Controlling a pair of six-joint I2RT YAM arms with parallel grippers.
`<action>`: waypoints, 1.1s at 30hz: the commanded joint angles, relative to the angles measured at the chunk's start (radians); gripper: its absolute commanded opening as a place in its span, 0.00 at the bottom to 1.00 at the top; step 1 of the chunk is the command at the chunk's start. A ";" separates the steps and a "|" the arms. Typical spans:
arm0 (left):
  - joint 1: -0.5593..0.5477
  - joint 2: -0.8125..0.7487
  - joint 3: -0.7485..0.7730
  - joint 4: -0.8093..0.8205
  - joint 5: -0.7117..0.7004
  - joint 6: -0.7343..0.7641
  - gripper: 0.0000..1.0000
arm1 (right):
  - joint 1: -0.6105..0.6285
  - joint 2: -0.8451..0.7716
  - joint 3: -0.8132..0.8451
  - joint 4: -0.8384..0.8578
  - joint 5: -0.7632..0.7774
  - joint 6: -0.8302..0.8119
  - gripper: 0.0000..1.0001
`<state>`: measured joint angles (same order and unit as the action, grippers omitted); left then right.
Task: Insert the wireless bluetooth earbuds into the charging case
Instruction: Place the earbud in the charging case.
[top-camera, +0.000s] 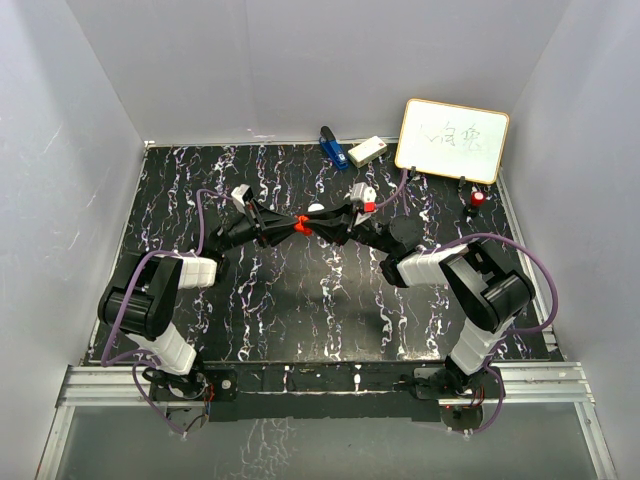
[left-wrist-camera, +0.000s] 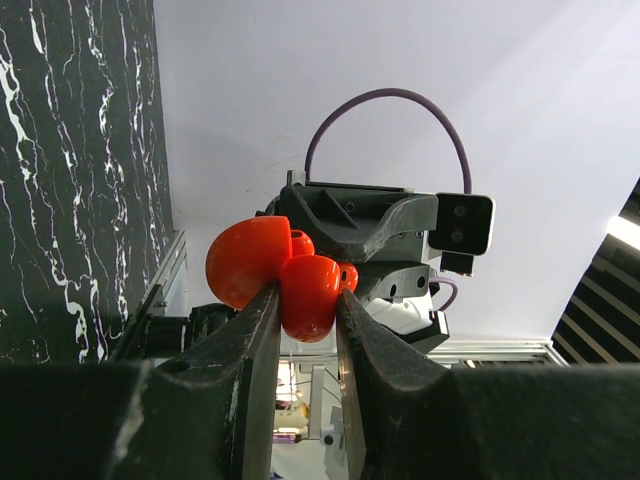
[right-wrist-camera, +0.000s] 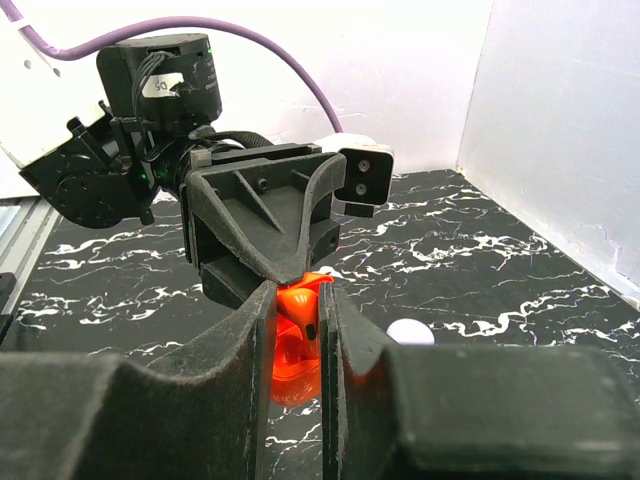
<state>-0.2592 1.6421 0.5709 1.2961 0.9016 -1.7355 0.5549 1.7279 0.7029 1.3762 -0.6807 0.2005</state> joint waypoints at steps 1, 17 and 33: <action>-0.006 -0.030 0.052 0.075 0.043 -0.009 0.00 | -0.009 0.001 -0.013 0.024 -0.011 -0.027 0.00; -0.005 0.003 0.081 0.111 0.058 -0.024 0.00 | -0.009 0.040 -0.003 0.044 -0.063 0.006 0.00; -0.006 0.023 0.094 0.141 0.070 -0.042 0.00 | -0.010 0.068 0.001 0.095 -0.068 0.052 0.03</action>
<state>-0.2573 1.6814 0.6216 1.3045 0.9520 -1.7515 0.5419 1.7710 0.7033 1.4410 -0.7296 0.2363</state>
